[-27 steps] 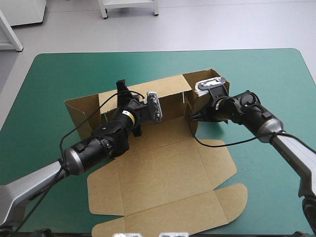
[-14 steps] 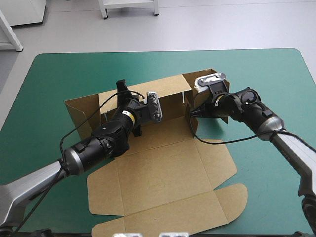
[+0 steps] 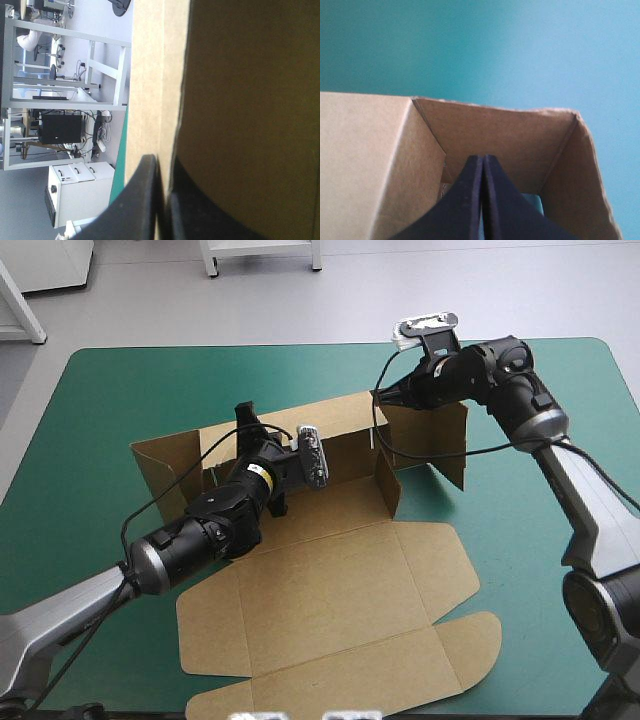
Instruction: Fold the box
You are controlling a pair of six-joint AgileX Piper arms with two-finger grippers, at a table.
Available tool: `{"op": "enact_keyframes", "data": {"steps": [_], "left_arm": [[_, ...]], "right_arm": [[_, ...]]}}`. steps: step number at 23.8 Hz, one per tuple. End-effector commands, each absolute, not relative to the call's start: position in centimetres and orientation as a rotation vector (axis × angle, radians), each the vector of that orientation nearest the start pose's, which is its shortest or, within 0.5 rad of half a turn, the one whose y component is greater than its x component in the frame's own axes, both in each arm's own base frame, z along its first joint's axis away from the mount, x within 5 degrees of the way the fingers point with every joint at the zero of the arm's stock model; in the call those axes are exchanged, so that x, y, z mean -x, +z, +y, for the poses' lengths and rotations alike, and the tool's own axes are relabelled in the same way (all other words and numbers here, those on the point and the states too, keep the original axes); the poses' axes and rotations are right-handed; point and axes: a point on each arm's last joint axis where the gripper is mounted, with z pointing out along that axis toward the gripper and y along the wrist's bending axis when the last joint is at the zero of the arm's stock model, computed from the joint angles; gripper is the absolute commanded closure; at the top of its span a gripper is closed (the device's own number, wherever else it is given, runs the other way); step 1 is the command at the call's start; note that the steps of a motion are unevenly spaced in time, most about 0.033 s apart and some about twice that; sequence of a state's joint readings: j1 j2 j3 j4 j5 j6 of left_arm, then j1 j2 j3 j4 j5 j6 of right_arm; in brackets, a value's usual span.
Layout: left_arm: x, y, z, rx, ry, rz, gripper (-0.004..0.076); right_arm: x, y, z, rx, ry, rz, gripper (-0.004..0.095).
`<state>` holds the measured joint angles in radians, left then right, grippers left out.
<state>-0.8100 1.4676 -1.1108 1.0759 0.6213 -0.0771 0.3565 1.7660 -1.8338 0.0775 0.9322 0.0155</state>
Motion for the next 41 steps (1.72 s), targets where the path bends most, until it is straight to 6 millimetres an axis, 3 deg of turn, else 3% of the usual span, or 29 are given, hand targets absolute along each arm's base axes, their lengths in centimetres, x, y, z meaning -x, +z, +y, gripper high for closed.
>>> {"op": "enact_keyframes", "data": {"steps": [1, 5, 10, 16, 24, 30, 38, 41], "left_arm": [[-25.2, 33.2, -19.5, -1.322, 0.618, 1.654, 0.0733], [-25.2, 33.2, -19.5, -1.322, 0.618, 1.654, 0.0733], [-25.2, 33.2, -19.5, -1.322, 0.618, 1.654, 0.0733], [-25.2, 33.2, -19.4, -1.321, 0.620, 1.656, 0.0733], [-25.2, 33.2, -19.5, -1.322, 0.616, 1.652, 0.0733], [-25.2, 33.2, -19.5, -1.322, 0.616, 1.652, 0.0733], [-25.2, 33.2, -19.5, -1.319, 0.612, 1.653, 0.0733], [-25.2, 33.2, -19.5, -1.317, 0.609, 1.653, 0.0733]], "right_arm": [[-37.6, 43.3, 14.5, 0.383, 0.315, 2.205, 0.0927], [-39.3, 44.3, 15.2, 0.387, 0.327, 2.177, 0.0927], [-41.8, 43.2, 15.7, 0.387, 0.345, 2.214, 0.0927], [-43.2, 43.2, 13.6, 0.316, 0.402, 2.219, 0.0927], [-43.8, 42.5, 11.5, 0.268, 0.416, 2.275, 0.0925], [-44.0, 41.8, 12.2, 0.283, 0.512, 2.297, 0.0925], [-43.7, 41.4, 12.2, 0.300, 0.505, 2.350, 0.0925], [-43.8, 40.4, 12.2, 0.288, 0.509, 2.393, 0.0925]]}}
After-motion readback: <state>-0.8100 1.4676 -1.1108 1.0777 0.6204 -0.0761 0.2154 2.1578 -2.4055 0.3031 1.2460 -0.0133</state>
